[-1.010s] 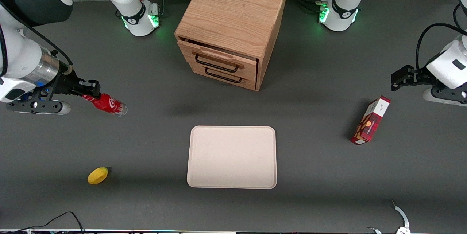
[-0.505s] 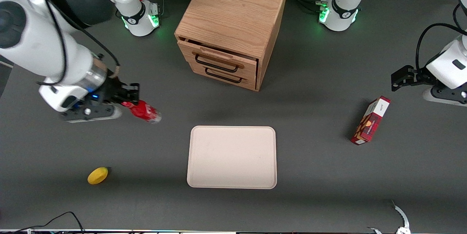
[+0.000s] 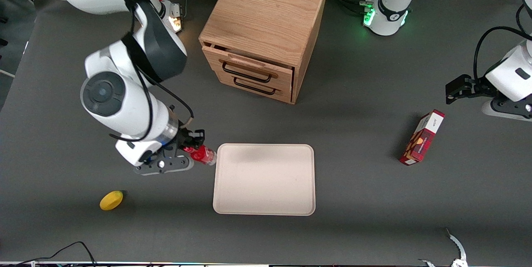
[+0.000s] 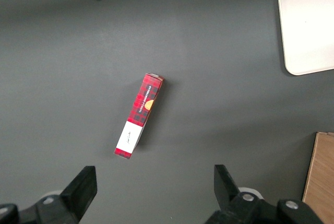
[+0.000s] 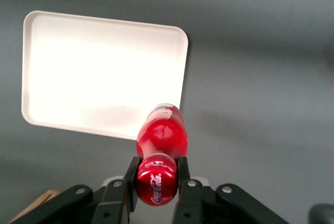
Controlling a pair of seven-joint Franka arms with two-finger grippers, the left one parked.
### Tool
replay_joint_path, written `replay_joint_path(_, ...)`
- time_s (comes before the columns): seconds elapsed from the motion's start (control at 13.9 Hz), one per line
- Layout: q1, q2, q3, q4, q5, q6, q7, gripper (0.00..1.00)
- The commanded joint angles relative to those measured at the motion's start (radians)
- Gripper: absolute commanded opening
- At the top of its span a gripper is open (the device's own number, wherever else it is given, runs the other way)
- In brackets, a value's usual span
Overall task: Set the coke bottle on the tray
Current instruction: 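Carry the held bottle over the white tray with the right gripper, then lower the bottle onto the tray and open the right gripper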
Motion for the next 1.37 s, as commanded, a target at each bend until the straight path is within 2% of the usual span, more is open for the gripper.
replay_joint_path(0.0,0.087,0.074,-0.089,0.069,-0.004,0.043,0.010,0.00)
replay_joint_path(0.58,0.091,0.177,-0.106,0.069,-0.004,0.232,0.014,0.00)
replay_joint_path(1.3,0.104,0.279,-0.099,0.067,-0.001,0.356,0.025,0.00)
